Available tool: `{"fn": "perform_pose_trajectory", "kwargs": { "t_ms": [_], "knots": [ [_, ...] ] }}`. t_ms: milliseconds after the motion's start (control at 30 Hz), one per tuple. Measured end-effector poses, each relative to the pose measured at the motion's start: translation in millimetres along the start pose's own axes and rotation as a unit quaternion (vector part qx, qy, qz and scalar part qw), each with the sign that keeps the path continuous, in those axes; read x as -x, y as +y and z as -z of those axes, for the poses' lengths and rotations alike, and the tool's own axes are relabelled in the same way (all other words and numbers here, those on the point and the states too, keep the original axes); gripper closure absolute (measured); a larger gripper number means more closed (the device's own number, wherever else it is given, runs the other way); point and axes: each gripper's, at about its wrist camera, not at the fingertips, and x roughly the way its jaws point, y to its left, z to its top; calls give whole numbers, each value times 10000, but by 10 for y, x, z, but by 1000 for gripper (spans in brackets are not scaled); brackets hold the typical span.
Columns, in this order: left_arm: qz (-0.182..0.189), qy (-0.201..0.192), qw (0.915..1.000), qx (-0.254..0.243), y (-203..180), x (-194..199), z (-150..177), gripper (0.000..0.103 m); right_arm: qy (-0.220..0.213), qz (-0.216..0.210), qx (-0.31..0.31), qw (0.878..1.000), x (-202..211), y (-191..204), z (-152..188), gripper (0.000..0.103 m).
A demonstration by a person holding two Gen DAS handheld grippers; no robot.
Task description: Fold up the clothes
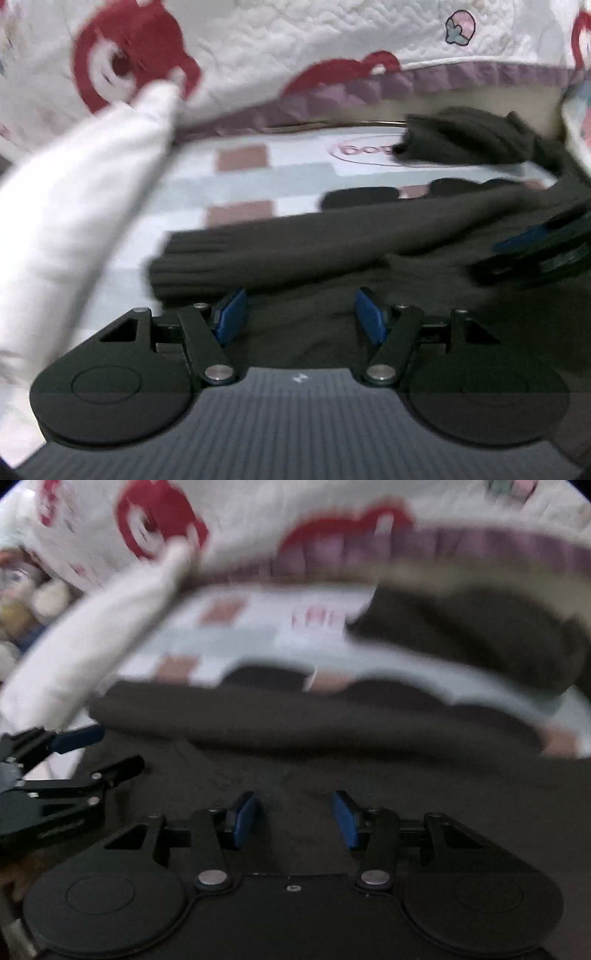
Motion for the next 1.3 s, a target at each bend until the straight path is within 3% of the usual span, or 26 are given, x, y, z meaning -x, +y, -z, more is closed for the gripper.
{"fn": "perform_pose_trajectory", "kwargs": {
  "t_ms": [100,167,233,300,400,500,567,633,867,1000,1100,1167,1233,1300],
  "knots": [
    [-175,9,9998,-90,100,-153,-127,39,-223,345,211,9989,-92,170,-121,47],
    [-553,-23,9985,33,211,-205,-171,38,-269,565,434,9971,-154,284,-219,48],
    [-1017,-76,9934,519,389,-245,-176,38,-375,631,276,9969,-259,287,-316,46],
    [-916,-107,9895,1115,606,-260,-148,38,-549,724,151,9958,-335,331,-389,46],
    [-864,-333,9831,1577,752,-175,-189,38,-1011,705,347,9918,-369,454,-410,47],
    [-565,-599,9829,1647,759,-110,-248,36,-1262,669,700,9873,-409,522,-405,48],
    [-411,-525,9847,1609,713,-143,-246,35,-1018,644,749,9899,-501,505,-419,48],
    [-319,-382,9870,1529,666,-187,-229,35,-1079,588,694,9900,-527,477,-414,47],
    [-400,-134,9871,1542,617,-243,-176,34,-1035,339,428,9931,-625,406,-543,42],
    [-747,16,9888,1292,561,-305,-145,29,-966,293,316,9944,-679,442,-636,36],
    [-913,143,9883,1210,567,-306,-152,28,-987,-397,270,9940,-463,415,-547,40],
    [-911,81,9846,1488,656,-279,-148,29,-1096,-974,251,9889,-220,332,-420,41],
    [-1013,-312,9821,1560,657,-140,-182,31,-1115,-705,615,9894,56,260,-266,39],
    [-940,-646,9831,1430,578,-9,-251,31,-1091,8,809,9907,172,43,-142,40]
  ]
}}
